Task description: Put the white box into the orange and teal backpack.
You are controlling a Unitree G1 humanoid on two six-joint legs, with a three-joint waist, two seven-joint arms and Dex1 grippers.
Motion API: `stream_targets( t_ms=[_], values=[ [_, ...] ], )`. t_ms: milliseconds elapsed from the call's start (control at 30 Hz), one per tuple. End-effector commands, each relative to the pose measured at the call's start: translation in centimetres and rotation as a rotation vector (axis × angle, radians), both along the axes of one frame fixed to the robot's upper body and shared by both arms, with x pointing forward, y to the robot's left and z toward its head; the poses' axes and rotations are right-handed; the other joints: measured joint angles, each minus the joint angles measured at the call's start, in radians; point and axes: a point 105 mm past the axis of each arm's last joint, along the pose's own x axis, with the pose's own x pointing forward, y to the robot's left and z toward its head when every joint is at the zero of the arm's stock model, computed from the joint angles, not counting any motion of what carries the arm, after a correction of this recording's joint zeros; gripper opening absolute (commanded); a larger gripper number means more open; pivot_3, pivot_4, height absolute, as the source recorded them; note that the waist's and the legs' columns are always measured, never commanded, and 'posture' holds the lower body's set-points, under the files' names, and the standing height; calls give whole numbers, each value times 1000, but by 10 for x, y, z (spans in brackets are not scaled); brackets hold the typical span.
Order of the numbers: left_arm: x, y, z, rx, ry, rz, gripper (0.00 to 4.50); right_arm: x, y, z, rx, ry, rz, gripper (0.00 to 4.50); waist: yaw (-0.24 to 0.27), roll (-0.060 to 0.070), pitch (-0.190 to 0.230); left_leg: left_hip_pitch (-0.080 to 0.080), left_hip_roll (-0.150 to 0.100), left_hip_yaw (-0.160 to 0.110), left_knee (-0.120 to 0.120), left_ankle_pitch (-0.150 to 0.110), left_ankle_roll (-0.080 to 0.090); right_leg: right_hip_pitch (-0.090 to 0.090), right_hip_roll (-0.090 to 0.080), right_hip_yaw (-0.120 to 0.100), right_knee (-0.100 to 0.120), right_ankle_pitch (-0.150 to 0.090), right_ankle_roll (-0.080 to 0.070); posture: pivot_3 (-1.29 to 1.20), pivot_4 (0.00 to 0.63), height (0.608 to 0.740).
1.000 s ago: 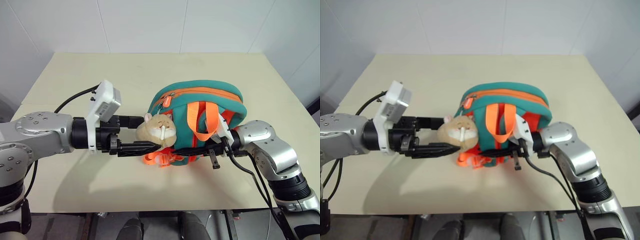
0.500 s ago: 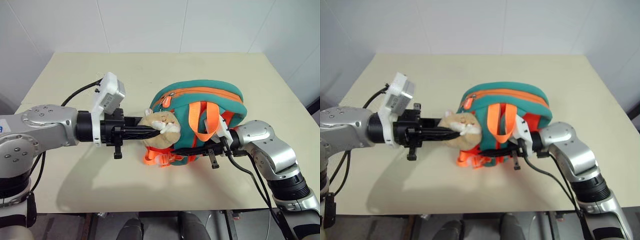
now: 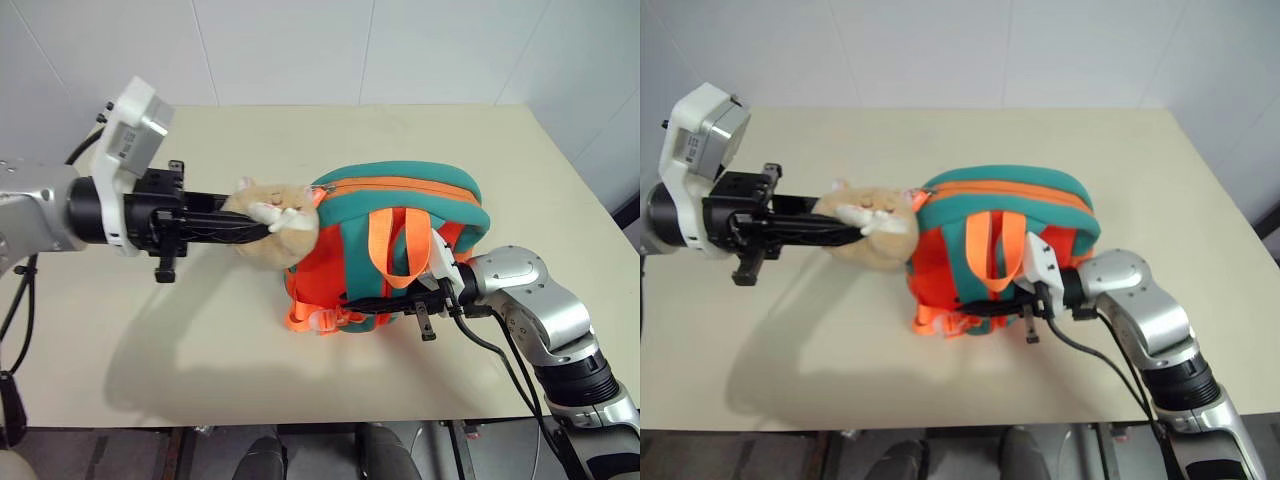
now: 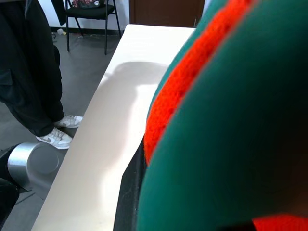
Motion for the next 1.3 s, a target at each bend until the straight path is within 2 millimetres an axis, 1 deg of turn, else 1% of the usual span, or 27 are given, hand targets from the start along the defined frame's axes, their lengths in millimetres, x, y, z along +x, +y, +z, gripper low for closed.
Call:
stream_targets(
  t_ms=[33, 133, 233, 367, 533, 633, 800, 967, 1300],
  values=[
    [10, 19, 2, 93, -47, 28, 509, -5, 0, 6, 14, -37, 4, 544, 1, 0, 0, 0, 0, 0, 0, 0, 0, 0, 0, 0, 0, 0, 0, 0, 150, 740],
    [20, 32, -11, 206, -29, 18, 509, -5, 1, 6, 14, -35, 4, 544, 1, 0, 0, 0, 1, 0, 0, -1, 2, 0, 1, 0, 0, 0, 0, 0, 150, 740],
    [29, 38, -23, 282, -7, -16, 509, -6, 1, 5, 15, -35, 5, 544, 1, 0, 0, 0, 1, 0, 0, -2, 3, 0, 1, 0, 0, 0, 0, 0, 150, 740],
    [38, 39, -34, 327, 24, -70, 508, -6, 2, 5, 17, -35, 6, 544, 1, 0, 0, -1, 3, 0, 0, -2, 3, 0, 4, 0, 1, 0, 0, 0, 150, 740],
    [54, 42, -65, 416, 87, -100, 461, -7, 3, 4, 20, -33, 7, 544, -1, 0, 0, -1, 6, 0, 0, -2, 3, 0, 7, 0, 3, 0, -1, 0, 150, 740],
    [58, 39, -74, 441, 106, -125, 460, -8, 3, 5, 21, -34, 4, 544, -1, 0, 0, -2, 9, 0, 0, -2, 3, -1, 9, 0, 3, 0, -2, 0, 150, 740],
    [60, 36, -77, 452, 114, -141, 457, -8, 2, 5, 21, -36, -5, 544, -1, 0, 0, -2, 9, 0, 0, -2, 3, -1, 10, 0, 3, 0, -2, 0, 150, 740],
    [68, 41, -96, 509, 150, -129, 457, -9, 2, 5, 21, -29, -8, 544, 1, 0, 0, -2, 9, 0, 1, -2, 3, -1, 10, 0, 4, 0, -2, 0, 150, 740],
    [79, 26, -125, 523, 227, -191, 457, -2, 6, 6, 25, -14, -23, 544, -1, 0, 0, -2, 9, 0, 1, -2, 3, -1, 10, 0, 5, 0, -3, 0, 150, 740]
  ],
)
